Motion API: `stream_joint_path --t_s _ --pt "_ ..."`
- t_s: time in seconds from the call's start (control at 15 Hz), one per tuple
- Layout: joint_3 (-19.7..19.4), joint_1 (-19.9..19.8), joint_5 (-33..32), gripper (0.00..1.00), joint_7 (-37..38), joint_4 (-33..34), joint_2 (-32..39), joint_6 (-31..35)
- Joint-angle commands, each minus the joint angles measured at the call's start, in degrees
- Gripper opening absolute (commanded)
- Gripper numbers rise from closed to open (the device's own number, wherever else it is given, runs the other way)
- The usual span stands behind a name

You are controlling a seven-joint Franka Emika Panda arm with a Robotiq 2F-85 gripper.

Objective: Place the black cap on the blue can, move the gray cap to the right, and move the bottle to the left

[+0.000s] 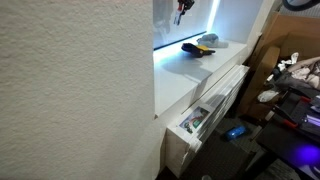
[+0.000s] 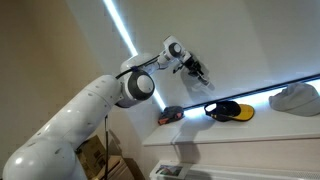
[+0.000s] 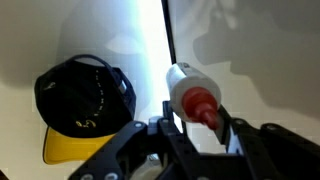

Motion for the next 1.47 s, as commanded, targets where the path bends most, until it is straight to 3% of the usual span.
stream_joint_path --t_s 0.0,0.27,0.67,0.93,1.13,1.27,1.4 --pt "-2.8 6.6 -4.3 0.16 3.0 0.0 -0.2 -3.4" --pt "-2.8 10.2 -2.9 0.16 -1.5 -1.3 -3.1 -11.0" --pt "0.8 11.4 0.7 0.16 -11.6 -2.1 -5.2 -25.1" --pt "0.8 13.0 0.6 0.16 -15.4 -2.5 -3.9 -32.1" --pt "-0.5 15.4 -1.1 0.16 -14.7 2.0 1.0 -31.1" --pt "0.0 16.8 -1.4 0.16 -17.2 -1.0 0.7 -29.6" --pt "1.1 18.7 -0.6 0.16 -19.7 0.3 4.4 -28.4"
